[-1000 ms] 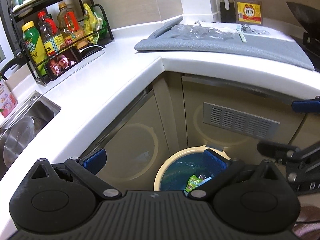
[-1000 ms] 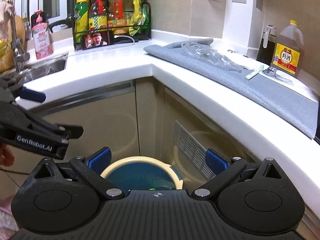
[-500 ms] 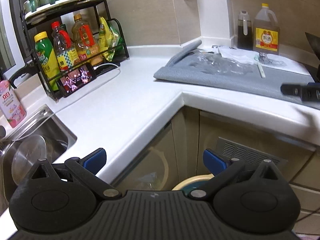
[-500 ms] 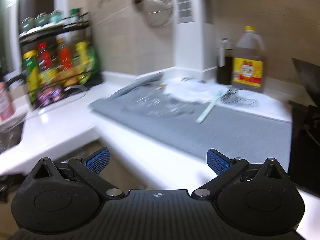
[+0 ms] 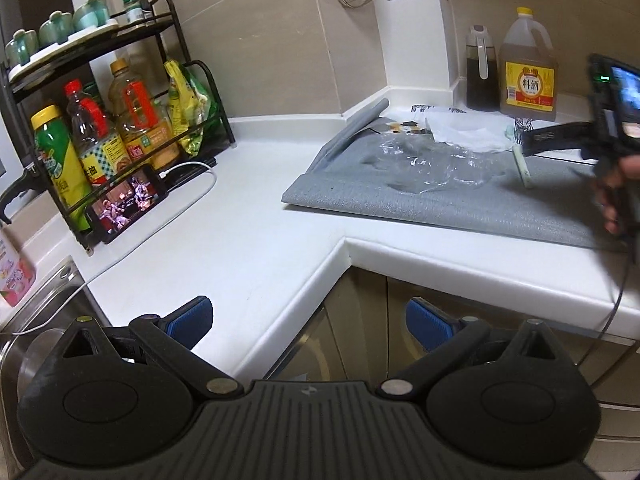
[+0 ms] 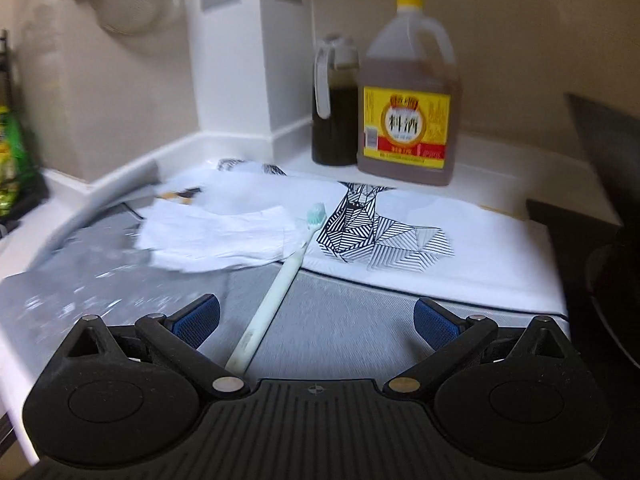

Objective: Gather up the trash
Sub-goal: 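Grasp the clear plastic bag with the left gripper while the right grasps the mint toothbrush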

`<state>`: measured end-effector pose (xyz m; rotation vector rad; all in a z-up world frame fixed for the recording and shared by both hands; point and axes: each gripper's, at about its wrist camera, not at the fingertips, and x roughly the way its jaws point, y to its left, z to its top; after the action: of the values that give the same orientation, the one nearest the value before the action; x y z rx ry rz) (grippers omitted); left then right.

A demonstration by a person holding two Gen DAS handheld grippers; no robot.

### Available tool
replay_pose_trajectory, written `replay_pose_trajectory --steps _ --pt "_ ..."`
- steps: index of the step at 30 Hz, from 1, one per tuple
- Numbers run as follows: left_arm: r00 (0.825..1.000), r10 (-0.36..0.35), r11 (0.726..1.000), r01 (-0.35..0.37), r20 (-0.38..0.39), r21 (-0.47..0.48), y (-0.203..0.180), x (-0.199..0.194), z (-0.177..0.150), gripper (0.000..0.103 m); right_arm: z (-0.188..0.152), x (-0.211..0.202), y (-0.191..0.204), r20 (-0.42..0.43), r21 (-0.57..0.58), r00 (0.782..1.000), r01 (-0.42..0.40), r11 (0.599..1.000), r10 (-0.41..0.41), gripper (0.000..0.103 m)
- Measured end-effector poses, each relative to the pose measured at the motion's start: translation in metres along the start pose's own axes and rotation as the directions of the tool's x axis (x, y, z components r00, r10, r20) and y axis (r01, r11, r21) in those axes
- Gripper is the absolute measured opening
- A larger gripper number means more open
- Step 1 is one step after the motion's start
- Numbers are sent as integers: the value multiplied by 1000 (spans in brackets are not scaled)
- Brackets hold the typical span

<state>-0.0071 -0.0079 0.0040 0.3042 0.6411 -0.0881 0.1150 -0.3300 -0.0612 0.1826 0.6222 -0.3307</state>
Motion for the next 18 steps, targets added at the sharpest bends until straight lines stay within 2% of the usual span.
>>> replay_pose_trajectory --steps 3,6,9,13,15,18 --pt "1000 10 1000 -10 -14 12 -3 8 5 103 7 32 8 -57 -11 998 -3 1000 2 103" --pt "1000 14 1000 -13 -15 28 -7 14 15 103 6 57 15 -103 -57 994 40 998 -46 103" --pt "1000 5 999 -5 -3 46 -15 20 30 103 4 59 11 -78 -82 996 46 996 -53 103" --pt "999 -6 996 3 34 85 -32 31 60 103 5 54 -17 -56 -37 988 144 989 -146 103" --pt "998 -26 994 20 57 103 -44 42 79 103 4 53 -32 -59 14 989 140 990 -139 103" --pt "993 -116 987 111 38 112 -63 71 111 103 2 53 -34 -57 1 989 135 991 -134 103"
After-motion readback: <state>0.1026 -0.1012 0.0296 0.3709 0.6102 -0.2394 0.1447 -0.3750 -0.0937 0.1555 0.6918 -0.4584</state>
